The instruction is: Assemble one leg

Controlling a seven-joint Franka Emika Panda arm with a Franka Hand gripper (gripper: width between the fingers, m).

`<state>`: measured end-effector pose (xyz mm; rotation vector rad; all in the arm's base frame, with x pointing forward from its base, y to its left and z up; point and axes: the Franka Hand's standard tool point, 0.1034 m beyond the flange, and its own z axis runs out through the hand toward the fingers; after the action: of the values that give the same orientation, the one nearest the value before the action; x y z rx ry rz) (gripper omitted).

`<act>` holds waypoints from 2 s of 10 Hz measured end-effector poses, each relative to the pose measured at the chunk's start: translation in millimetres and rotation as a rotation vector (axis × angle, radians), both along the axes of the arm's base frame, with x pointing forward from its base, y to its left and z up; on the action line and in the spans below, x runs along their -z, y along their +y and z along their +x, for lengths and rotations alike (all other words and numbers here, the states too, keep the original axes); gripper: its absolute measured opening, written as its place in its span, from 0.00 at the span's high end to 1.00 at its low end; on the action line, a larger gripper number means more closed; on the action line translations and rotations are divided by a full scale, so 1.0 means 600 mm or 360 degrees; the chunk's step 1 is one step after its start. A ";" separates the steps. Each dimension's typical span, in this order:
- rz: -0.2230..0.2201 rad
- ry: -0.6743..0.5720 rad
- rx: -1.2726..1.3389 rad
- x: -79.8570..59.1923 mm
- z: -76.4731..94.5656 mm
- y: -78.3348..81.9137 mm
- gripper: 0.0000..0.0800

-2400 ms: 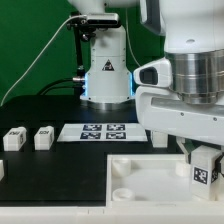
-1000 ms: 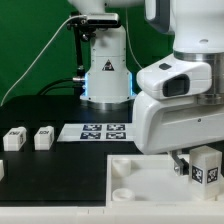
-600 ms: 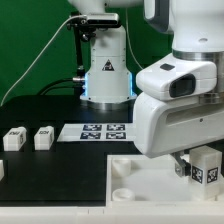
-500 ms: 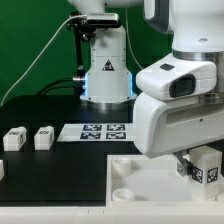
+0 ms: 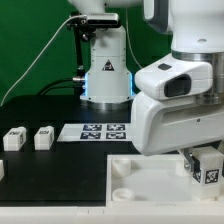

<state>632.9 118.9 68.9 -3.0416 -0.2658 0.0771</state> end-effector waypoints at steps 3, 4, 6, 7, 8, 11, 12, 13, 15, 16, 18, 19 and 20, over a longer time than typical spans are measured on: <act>0.0006 0.0045 0.0822 0.002 0.003 -0.001 0.63; 0.0000 0.0074 0.1069 0.003 0.002 0.000 0.63; -0.0008 0.0124 0.1435 0.003 0.003 0.001 0.63; -0.0005 0.0161 0.1673 0.004 0.003 0.002 0.63; -0.0018 0.0189 0.1886 0.003 0.002 0.005 0.63; -0.0018 0.0243 0.2142 0.003 0.001 0.009 0.60; -0.0014 0.0235 0.2073 0.003 0.001 0.009 0.60; -0.0010 0.0228 0.2014 0.003 0.001 0.010 0.35; 0.0002 0.0204 0.1816 0.004 0.001 0.009 0.24; 0.0016 0.0177 0.1550 0.004 0.000 0.007 0.20; 0.0006 0.0142 0.1141 0.002 -0.002 0.008 0.19; -0.0003 0.0128 0.0933 0.003 -0.005 0.009 0.19; -0.0017 0.0108 0.0714 0.003 -0.006 0.008 0.19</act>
Offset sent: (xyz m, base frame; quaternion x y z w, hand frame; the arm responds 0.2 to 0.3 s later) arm 0.0029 -0.0087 -0.0023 -0.0201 0.0054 0.3702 0.9287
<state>629.2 123.8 66.9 -3.0169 0.4219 0.1487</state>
